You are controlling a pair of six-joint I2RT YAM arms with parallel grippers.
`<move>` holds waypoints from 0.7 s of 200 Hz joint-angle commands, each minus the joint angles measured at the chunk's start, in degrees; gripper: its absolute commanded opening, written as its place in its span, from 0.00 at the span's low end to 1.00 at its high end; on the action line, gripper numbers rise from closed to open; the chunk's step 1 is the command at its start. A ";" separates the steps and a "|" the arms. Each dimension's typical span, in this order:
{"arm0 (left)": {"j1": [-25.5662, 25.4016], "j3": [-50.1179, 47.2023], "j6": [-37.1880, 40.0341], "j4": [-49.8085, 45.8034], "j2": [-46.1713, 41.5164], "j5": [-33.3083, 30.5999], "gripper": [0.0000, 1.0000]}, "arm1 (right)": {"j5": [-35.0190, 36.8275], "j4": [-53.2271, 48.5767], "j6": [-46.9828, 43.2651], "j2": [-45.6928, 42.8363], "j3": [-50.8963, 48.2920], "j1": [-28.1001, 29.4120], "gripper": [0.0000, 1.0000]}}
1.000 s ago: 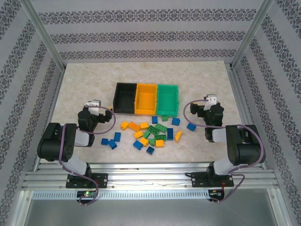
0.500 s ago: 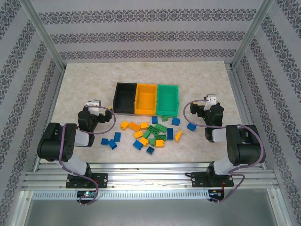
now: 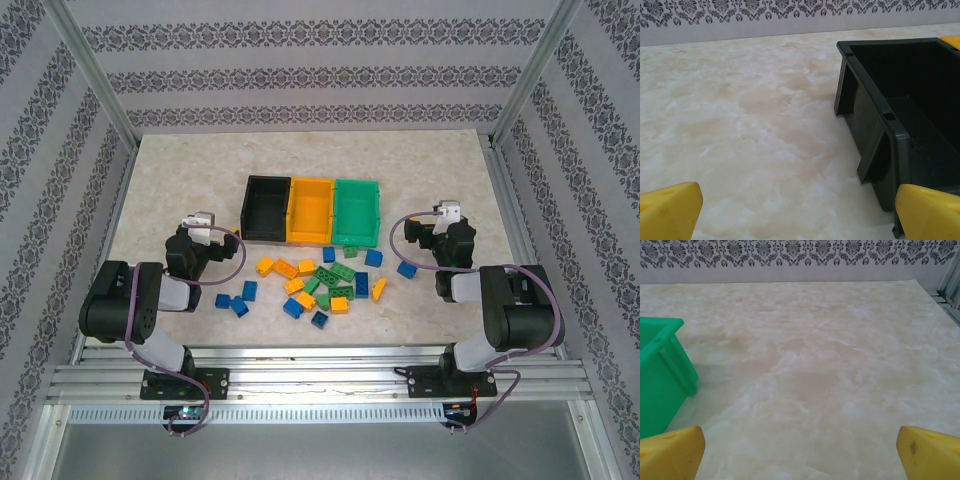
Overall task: Sort the legos into containers by color
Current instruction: Pick up the lego from the center of the table.
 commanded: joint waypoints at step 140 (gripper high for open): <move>-0.13 1.42 -3.44 -1.83 -0.84 -10.12 0.99 | 4.01 4.78 0.62 -1.75 -2.87 1.12 0.98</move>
